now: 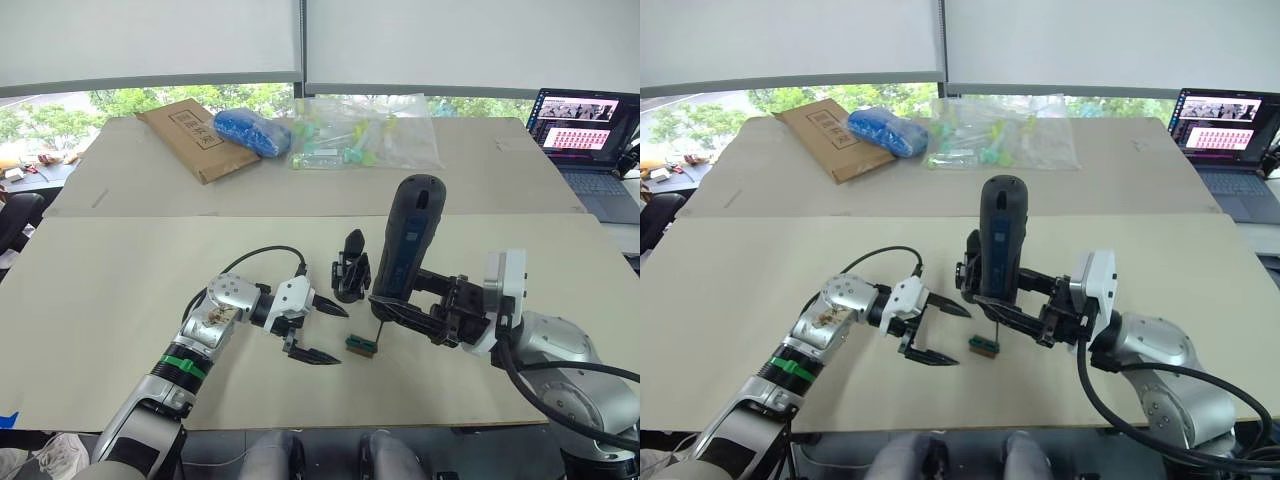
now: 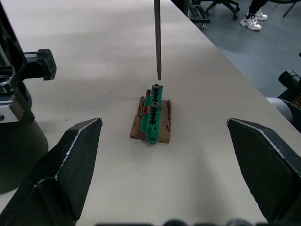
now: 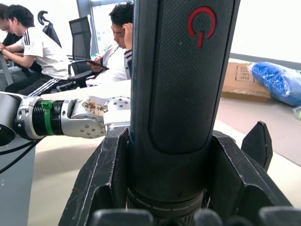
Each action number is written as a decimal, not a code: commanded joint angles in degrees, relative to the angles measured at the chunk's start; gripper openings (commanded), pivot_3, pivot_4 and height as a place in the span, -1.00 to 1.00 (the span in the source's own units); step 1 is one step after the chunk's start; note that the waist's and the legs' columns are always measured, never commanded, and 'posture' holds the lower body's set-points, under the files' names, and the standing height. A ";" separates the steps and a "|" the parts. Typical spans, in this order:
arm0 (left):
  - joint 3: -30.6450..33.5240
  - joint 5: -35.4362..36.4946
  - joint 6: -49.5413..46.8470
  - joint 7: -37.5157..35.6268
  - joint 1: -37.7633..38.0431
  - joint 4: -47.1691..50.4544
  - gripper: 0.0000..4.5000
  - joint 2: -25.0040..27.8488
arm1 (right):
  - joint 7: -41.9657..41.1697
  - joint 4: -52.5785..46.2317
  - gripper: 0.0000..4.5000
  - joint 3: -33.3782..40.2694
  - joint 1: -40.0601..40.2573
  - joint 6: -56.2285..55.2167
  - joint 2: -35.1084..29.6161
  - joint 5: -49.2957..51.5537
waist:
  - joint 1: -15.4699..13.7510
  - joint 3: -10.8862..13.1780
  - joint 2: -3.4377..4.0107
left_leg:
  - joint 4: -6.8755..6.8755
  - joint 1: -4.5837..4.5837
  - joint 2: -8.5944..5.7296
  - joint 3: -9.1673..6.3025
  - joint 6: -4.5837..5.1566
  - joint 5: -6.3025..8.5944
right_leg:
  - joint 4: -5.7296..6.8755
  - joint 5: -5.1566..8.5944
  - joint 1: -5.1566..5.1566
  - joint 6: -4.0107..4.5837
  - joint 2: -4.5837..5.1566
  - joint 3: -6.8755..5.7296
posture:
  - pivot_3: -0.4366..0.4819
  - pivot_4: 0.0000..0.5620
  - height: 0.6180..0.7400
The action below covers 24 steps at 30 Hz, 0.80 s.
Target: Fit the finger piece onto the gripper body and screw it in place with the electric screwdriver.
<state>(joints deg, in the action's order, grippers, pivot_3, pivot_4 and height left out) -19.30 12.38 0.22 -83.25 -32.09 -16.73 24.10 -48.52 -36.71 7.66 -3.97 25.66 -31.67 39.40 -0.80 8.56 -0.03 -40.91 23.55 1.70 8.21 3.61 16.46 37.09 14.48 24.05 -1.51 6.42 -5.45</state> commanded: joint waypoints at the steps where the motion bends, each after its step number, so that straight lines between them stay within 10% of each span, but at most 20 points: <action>1: 0.08 -0.33 1.09 0.59 -0.83 0.30 1.00 -0.71 | -0.20 -2.93 -0.16 0.90 -0.26 -2.71 -0.37 1.05 | -0.04 0.00 0.00 | 0.00 0.00 0.00 0.00 0.00 0.00 | 0.00 0.00 0.00 0.00 0.00 0.00 | -0.05 -0.47 1.00; 24: -0.10 -2.28 2.44 1.94 -0.56 -0.52 1.00 -2.16 | -1.43 -0.34 -0.16 -0.17 -0.60 -5.38 -0.60 -0.39 | -0.02 0.00 -0.01 | 0.00 0.00 0.00 -0.02 0.01 0.00 | 0.00 0.00 0.00 0.00 0.00 0.00 | -0.05 -0.47 1.00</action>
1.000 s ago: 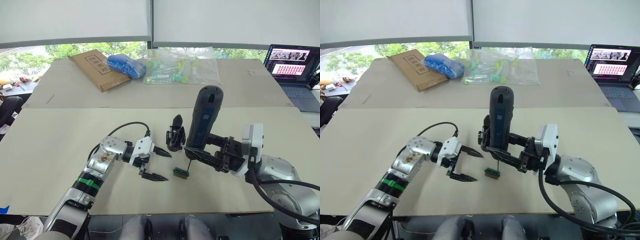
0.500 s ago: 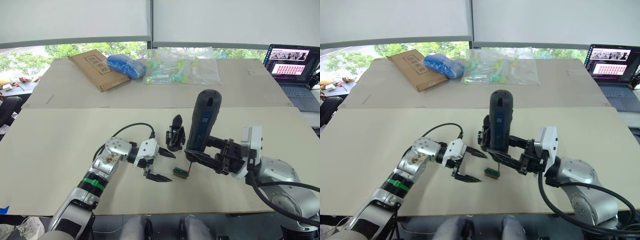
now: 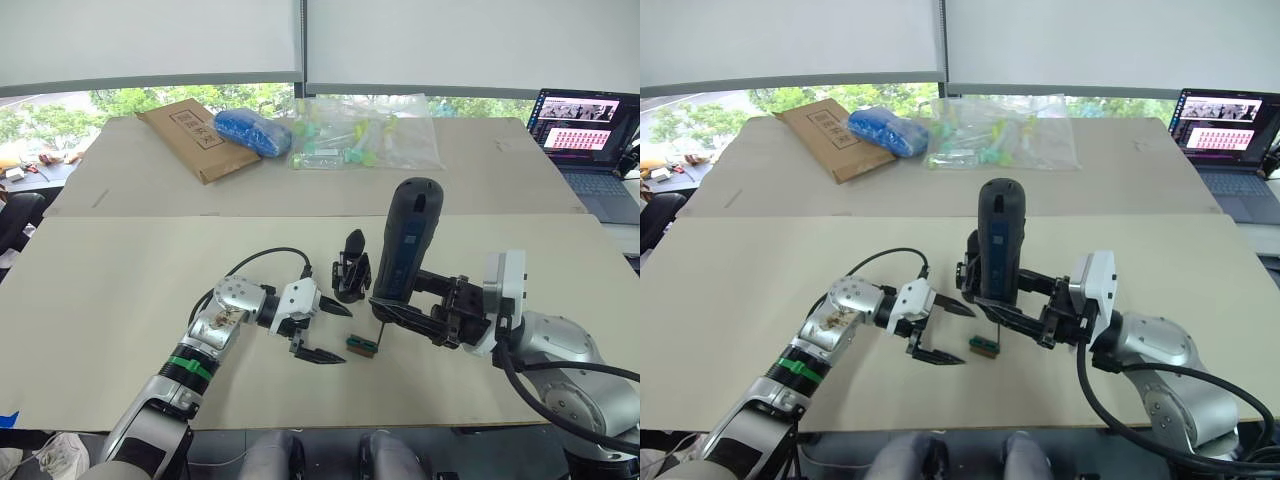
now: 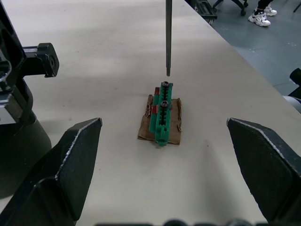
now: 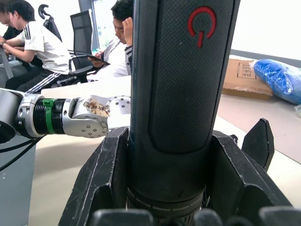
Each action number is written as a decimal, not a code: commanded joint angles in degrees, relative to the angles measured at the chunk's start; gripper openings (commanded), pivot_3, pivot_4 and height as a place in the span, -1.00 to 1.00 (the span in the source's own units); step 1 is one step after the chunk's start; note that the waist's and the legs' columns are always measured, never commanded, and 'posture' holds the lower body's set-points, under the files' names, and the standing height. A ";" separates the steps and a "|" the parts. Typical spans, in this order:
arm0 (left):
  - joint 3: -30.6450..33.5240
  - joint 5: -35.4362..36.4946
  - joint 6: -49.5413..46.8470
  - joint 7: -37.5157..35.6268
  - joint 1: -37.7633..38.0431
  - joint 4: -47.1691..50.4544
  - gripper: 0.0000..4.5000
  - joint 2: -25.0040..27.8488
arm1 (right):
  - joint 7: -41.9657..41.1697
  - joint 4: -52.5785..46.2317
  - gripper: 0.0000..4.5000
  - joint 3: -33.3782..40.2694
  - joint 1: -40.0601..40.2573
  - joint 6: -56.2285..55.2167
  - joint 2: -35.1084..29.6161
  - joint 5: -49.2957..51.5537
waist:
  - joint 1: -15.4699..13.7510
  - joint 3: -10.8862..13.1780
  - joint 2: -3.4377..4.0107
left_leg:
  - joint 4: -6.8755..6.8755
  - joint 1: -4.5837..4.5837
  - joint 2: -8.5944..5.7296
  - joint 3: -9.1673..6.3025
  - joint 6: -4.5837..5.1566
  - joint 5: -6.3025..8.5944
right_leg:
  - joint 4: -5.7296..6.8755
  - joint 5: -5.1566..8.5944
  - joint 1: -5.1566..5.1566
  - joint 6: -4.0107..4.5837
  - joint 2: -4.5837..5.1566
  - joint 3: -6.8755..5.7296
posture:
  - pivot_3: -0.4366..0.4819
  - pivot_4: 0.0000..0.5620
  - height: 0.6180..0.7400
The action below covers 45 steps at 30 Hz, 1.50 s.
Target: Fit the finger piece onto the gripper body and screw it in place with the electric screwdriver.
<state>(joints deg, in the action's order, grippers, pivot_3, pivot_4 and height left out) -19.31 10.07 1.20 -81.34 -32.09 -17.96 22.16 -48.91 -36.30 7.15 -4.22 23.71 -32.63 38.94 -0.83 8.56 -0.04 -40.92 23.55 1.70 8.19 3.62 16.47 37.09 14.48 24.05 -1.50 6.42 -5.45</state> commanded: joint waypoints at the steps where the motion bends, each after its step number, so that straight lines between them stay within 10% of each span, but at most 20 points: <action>1: -0.09 -0.02 1.50 -0.01 -0.53 0.79 1.00 -0.20 | -1.24 -0.49 -0.16 0.29 -0.20 -3.80 0.37 -0.06 | 0.01 0.00 0.00 | 0.00 0.00 0.00 0.00 0.00 0.00 | 0.00 0.00 0.00 0.00 0.00 0.00 | -0.05 -0.47 1.00; 45: -0.57 -0.76 2.89 -0.03 -0.98 0.03 1.00 -0.67 | -0.20 0.14 -0.16 -0.59 -0.79 -5.70 -0.83 1.64 | -0.05 0.00 0.00 | -0.01 0.00 0.00 -0.01 0.01 0.00 | 0.00 0.00 -0.01 0.00 0.01 0.00 | -0.05 -0.47 1.00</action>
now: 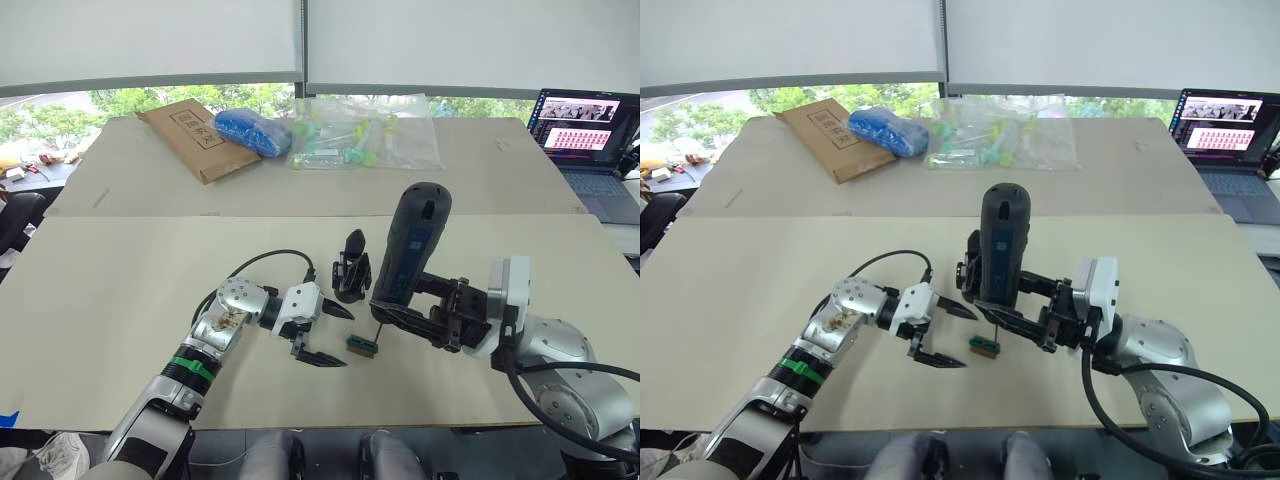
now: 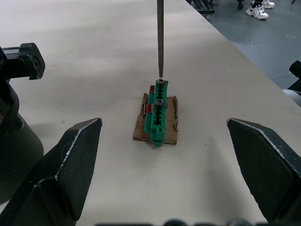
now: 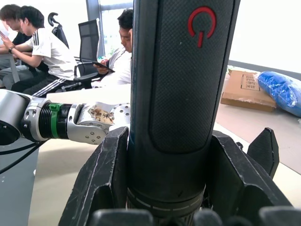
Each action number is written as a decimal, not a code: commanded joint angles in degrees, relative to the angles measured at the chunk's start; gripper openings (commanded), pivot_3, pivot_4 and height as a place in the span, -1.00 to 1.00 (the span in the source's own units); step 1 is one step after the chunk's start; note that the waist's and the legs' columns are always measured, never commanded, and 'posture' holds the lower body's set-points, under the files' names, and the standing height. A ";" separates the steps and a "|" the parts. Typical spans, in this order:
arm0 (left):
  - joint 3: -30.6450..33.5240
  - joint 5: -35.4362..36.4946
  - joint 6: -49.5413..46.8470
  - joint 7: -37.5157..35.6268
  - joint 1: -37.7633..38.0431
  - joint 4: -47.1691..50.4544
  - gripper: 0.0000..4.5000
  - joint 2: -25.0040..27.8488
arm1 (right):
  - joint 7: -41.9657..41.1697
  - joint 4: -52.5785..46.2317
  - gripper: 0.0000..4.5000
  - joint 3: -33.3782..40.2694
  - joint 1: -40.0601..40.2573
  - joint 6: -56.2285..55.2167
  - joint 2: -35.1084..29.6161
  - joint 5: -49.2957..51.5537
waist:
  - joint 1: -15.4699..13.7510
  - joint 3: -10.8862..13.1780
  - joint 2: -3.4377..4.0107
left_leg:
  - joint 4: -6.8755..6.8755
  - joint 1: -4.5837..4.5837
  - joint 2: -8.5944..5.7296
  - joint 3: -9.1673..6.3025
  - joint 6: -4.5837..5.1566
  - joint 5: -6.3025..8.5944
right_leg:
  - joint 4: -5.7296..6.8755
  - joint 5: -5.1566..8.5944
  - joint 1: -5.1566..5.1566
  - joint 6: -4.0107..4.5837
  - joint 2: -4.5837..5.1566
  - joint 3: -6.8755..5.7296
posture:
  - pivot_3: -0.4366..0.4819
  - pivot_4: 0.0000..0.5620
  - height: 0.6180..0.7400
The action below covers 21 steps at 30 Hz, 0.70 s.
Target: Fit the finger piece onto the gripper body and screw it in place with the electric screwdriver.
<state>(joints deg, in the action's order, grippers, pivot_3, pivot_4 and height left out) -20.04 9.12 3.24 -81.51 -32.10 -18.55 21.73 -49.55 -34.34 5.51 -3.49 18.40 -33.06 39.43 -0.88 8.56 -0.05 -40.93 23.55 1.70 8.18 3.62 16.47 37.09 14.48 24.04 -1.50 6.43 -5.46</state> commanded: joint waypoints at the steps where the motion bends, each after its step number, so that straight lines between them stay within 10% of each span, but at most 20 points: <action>1: 0.17 0.20 0.87 0.16 -0.98 0.60 1.00 -0.24 | 0.49 -1.77 -0.16 1.01 -1.67 -0.34 -0.45 1.12 | 0.01 0.00 0.00 | 0.00 0.00 0.00 0.00 0.00 0.00 | 0.00 0.00 0.00 0.00 0.00 0.00 | -0.05 -0.47 1.00; 21: 0.03 -0.10 1.61 1.04 -0.57 0.46 1.00 -0.22 | 1.61 -2.78 -0.16 0.69 -3.12 1.72 -1.09 1.53 | -0.02 0.00 0.00 | 0.00 0.00 0.00 0.00 0.00 0.00 | 0.00 0.00 0.00 0.00 0.00 0.00 | -0.05 -0.47 1.00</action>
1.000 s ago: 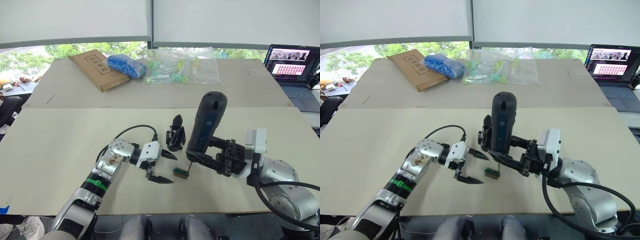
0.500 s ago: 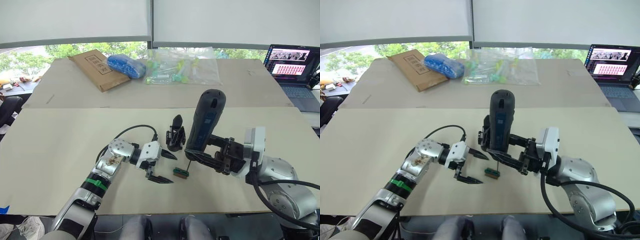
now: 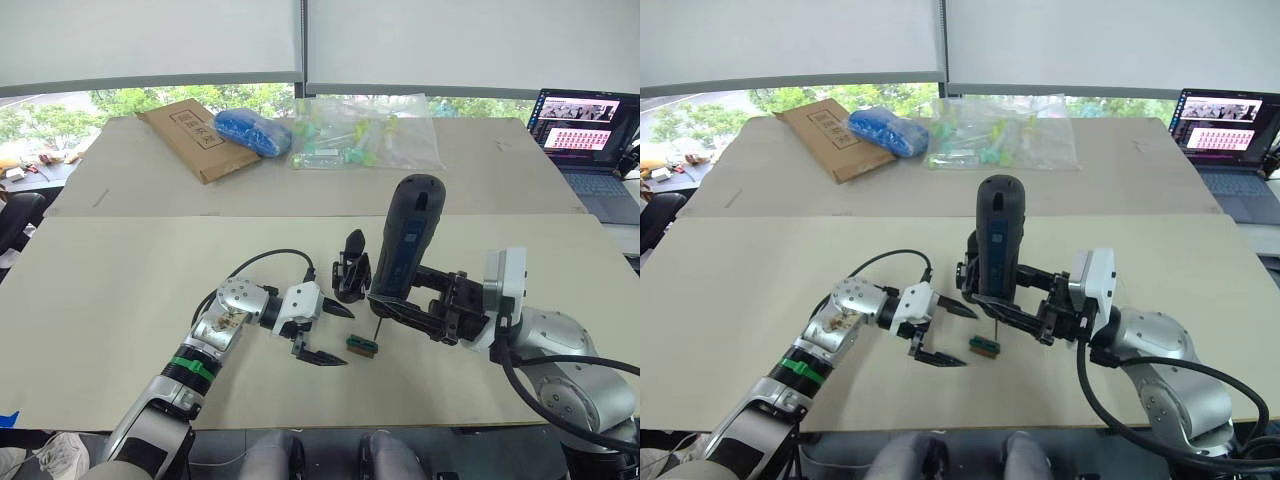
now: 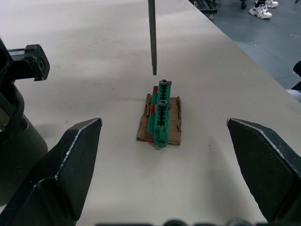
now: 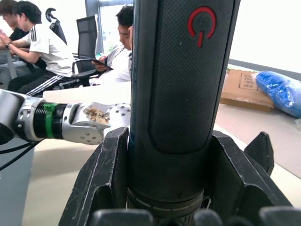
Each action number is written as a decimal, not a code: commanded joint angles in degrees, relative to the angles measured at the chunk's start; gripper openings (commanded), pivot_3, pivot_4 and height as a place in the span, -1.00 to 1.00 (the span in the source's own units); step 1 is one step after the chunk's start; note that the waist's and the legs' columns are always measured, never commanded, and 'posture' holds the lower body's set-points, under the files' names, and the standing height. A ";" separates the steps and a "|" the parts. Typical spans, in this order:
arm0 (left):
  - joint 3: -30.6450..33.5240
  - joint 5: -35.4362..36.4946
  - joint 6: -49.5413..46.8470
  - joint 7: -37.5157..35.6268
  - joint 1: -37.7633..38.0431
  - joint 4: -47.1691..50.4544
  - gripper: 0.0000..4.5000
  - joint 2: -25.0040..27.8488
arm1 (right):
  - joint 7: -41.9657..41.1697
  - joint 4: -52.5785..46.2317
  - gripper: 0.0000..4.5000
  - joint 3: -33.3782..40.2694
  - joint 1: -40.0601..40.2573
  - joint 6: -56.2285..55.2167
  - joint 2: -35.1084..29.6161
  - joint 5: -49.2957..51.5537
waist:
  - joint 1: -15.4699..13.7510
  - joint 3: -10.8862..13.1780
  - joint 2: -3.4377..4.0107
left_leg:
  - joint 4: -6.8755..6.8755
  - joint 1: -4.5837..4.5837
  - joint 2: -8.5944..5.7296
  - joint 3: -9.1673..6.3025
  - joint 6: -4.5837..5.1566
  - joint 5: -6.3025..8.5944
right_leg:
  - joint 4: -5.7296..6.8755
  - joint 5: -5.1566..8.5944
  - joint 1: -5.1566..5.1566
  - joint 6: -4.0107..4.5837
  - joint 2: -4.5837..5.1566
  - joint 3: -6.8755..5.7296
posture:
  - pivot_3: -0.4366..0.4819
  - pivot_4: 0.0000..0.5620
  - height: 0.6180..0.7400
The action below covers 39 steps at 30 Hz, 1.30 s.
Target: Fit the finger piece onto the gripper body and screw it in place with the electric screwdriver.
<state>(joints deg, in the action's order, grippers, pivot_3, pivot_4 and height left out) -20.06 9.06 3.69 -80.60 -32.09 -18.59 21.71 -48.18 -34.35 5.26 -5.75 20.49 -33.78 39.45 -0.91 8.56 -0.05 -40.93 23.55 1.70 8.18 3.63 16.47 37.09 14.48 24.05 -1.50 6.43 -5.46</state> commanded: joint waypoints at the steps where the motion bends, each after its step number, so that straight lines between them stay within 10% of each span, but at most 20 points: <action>1: 0.10 0.02 1.07 0.17 -0.61 0.49 1.00 -0.22 | 0.30 -2.80 -0.16 1.08 -0.84 -0.31 -0.43 1.60 | 0.01 0.00 0.00 | 0.00 0.00 0.00 0.00 0.00 0.00 | 0.00 0.00 0.00 0.00 0.00 0.00 | -0.05 -0.47 1.00; 39: -0.29 0.18 0.44 -0.01 -0.03 0.97 1.00 -0.57 | 1.81 -4.55 -0.16 1.60 0.20 0.70 -1.49 3.13 | 0.01 0.00 0.00 | 0.00 0.00 0.00 0.00 0.00 0.00 | 0.00 0.00 0.00 0.00 0.00 0.00 | -0.05 -0.47 1.00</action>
<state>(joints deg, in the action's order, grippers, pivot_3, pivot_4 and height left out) -20.22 9.08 3.63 -80.58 -32.04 -18.95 21.20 -46.95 -35.57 5.28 -5.32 21.64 -34.90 41.25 -0.89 8.56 -0.05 -40.93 23.55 1.70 8.18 3.63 16.47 37.09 14.48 24.04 -1.50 6.43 -5.46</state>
